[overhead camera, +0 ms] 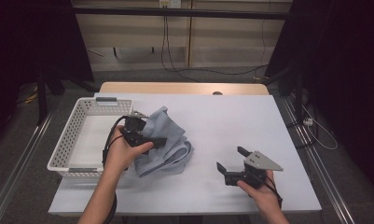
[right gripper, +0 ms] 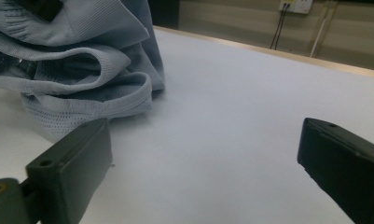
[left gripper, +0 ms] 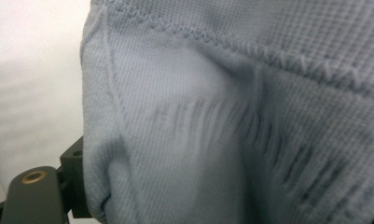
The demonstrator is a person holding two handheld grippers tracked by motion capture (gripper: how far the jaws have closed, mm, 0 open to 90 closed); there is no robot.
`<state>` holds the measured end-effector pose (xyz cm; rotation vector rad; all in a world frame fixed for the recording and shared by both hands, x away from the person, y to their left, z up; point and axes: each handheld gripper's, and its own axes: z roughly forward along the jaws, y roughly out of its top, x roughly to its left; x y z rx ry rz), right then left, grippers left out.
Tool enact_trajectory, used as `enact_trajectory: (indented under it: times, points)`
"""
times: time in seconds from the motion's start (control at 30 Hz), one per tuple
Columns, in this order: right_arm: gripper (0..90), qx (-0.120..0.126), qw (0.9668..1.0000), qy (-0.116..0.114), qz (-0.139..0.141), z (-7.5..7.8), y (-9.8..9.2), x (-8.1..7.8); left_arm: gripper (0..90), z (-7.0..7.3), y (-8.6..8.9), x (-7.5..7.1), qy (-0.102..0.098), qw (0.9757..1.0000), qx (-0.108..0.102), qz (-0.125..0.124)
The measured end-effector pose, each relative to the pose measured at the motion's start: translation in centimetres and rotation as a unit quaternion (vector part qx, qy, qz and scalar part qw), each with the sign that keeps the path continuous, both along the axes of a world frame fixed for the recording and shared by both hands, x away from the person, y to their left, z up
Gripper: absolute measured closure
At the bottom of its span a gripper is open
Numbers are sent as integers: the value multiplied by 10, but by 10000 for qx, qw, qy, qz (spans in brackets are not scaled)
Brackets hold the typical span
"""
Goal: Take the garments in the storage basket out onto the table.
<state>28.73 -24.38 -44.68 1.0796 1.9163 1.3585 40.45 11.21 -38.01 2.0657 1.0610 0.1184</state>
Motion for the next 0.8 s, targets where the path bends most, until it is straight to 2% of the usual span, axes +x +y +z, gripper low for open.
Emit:
enact_trajectory:
  times: [0.17, 0.23, 0.43, 0.63, 0.67, 0.8]
  points:
    - [59, -26, 9998, 160, 144, -4, 18, 16, 146, -3, 1, 1, -35, 10000, 29, 89]
    - [64, -52, 9991, 308, 290, -8, 31, 24, 146, -3, 2, 0, -51, 9999, 26, 110]
    - [72, -57, 9974, 498, 517, -13, 53, 35, 146, -5, 3, -1, -45, 9999, 30, 125]
    - [69, -8, 9958, 626, 671, -13, 65, 43, 147, -6, 5, -1, -48, 9999, 8, 150]
    - [69, 124, 9946, 644, 798, -12, 68, 46, 147, -5, 5, -1, -49, 9999, 5, 157]
    - [95, 65, 9939, 717, 841, -13, 73, 50, 147, -4, 7, -2, -72, 9998, 11, 185]
